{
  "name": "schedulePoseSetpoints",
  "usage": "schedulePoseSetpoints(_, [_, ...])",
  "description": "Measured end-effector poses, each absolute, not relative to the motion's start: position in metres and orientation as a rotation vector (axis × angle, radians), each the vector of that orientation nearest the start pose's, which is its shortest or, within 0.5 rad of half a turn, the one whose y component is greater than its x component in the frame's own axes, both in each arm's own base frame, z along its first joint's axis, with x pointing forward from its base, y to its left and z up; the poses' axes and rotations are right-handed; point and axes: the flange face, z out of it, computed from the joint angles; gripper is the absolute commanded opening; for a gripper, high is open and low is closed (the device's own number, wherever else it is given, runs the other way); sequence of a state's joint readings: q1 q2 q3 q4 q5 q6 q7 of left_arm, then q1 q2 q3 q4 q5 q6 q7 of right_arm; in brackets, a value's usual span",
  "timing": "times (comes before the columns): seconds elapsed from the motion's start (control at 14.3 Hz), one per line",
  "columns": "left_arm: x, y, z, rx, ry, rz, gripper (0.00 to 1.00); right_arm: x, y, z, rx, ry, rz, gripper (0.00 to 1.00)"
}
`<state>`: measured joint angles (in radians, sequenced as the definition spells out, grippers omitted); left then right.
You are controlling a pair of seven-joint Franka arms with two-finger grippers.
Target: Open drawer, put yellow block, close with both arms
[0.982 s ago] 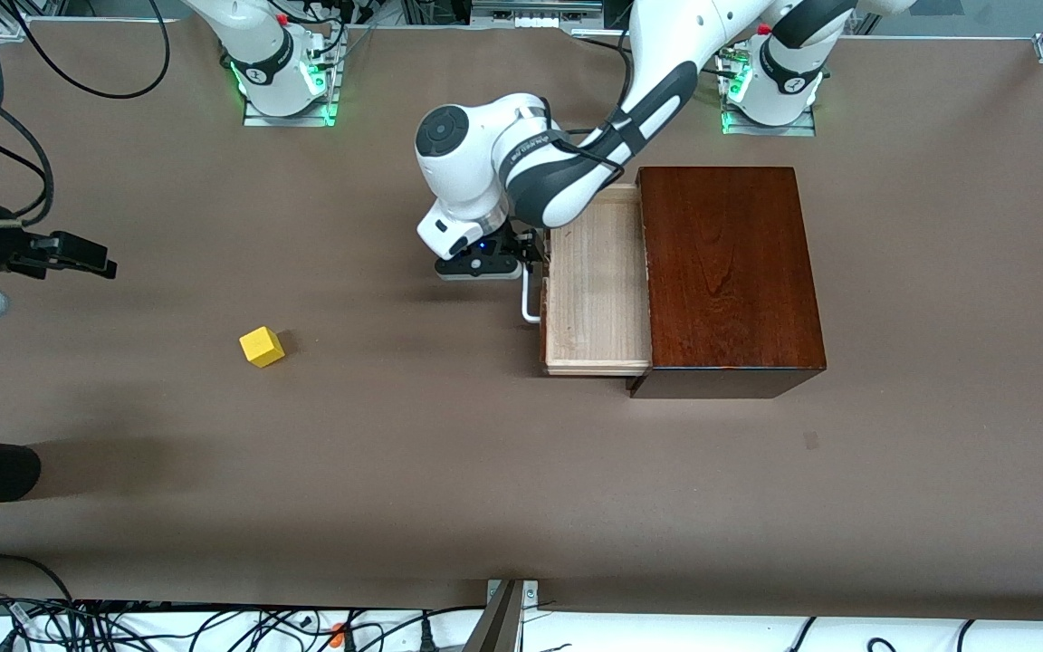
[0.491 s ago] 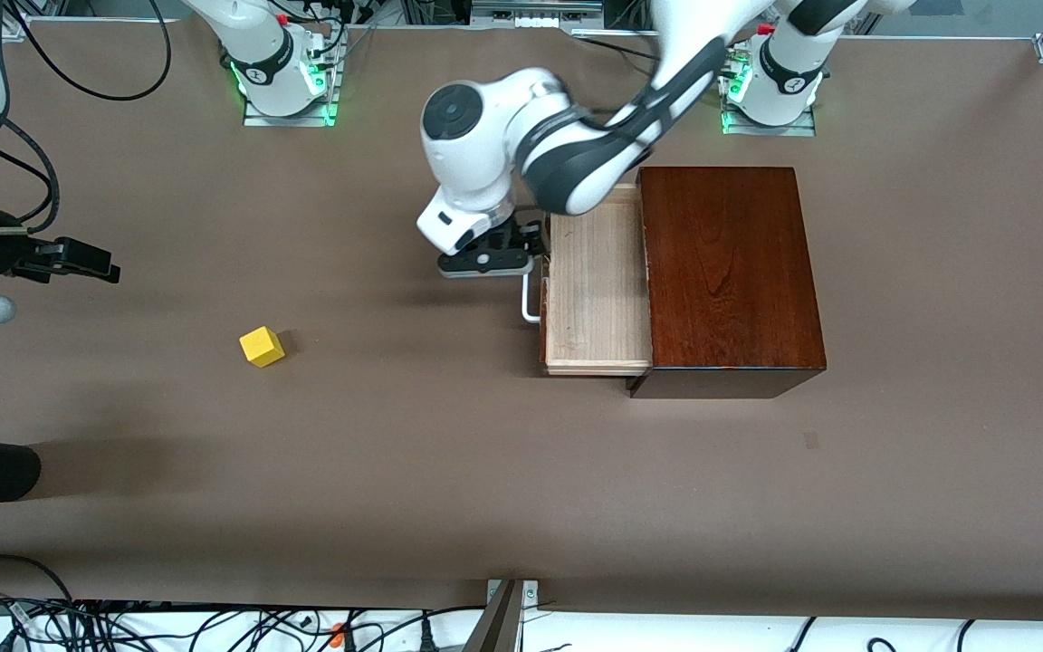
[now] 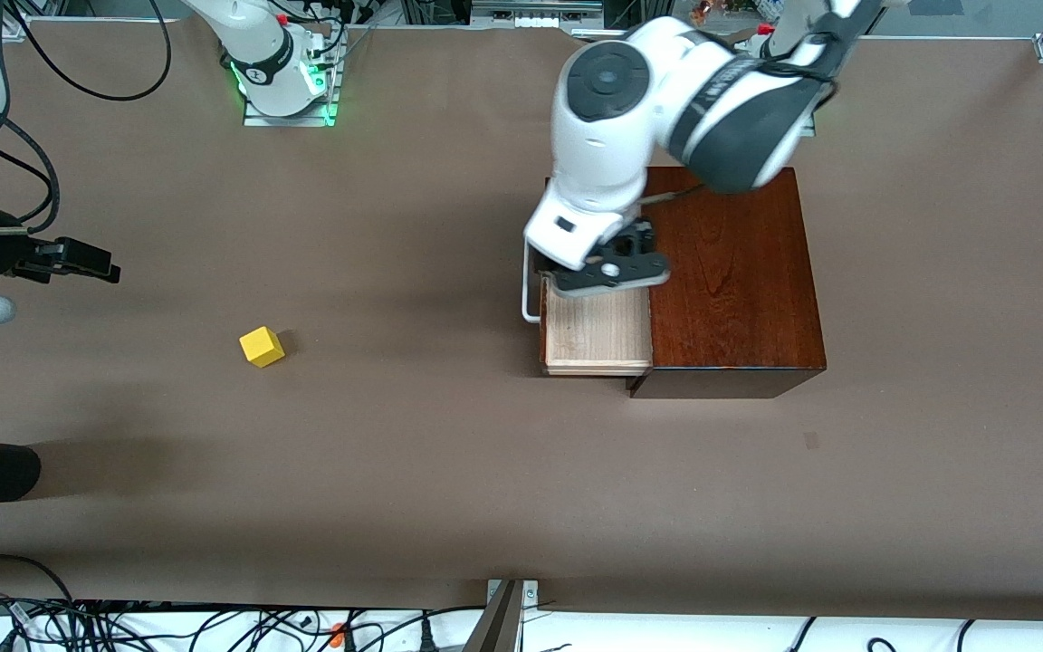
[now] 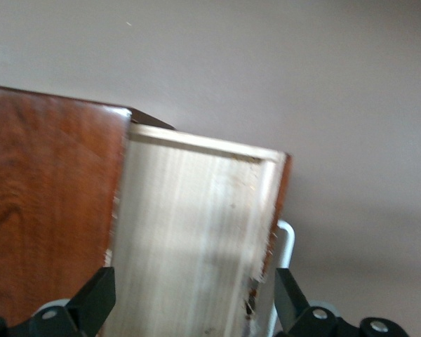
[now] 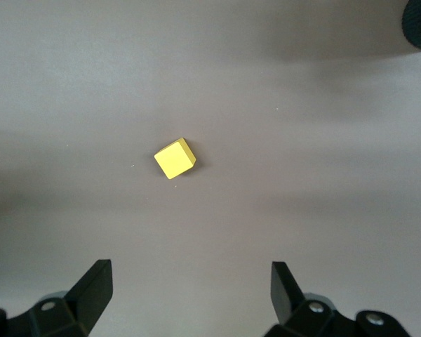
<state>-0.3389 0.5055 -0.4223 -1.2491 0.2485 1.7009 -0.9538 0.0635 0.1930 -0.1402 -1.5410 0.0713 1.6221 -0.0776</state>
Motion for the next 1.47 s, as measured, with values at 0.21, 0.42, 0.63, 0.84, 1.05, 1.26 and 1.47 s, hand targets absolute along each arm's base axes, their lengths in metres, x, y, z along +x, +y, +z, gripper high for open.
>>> schedulePoseSetpoints(0.21, [0.584, -0.364, 0.508, -3.091, -0.364, -0.023, 1.00, 0.610, -0.031, 0.523, -3.084, 0.005, 0.188, 1.00])
schedulePoseSetpoints(0.42, [0.606, -0.291, 0.535, -3.145, -0.272, 0.066, 1.00, 0.622, -0.013, 0.493, -3.084, -0.048, 0.239, 1.00])
schedulePoseSetpoints(0.63, [0.617, -0.214, 0.557, -3.166, -0.163, 0.130, 1.00, 0.636, 0.029, 0.456, -3.089, -0.190, 0.241, 1.00])
schedulePoseSetpoints(0.84, [0.616, -0.140, 0.573, -3.193, -0.022, 0.168, 1.00, 0.652, 0.050, 0.394, -3.083, -0.417, 0.153, 1.00])
schedulePoseSetpoints(1.05, [0.602, -0.083, 0.582, -3.185, 0.093, 0.177, 1.00, 0.646, 0.056, 0.314, -3.077, -0.591, 0.044, 1.00])
schedulePoseSetpoints(1.26, [0.585, -0.052, 0.588, -3.182, 0.162, 0.180, 1.00, 0.623, 0.052, 0.259, -3.055, -0.789, -0.065, 1.00])
schedulePoseSetpoints(1.47, [0.580, -0.050, 0.588, -3.182, 0.175, 0.186, 1.00, 0.608, 0.049, 0.234, -3.040, -0.873, -0.074, 1.00])
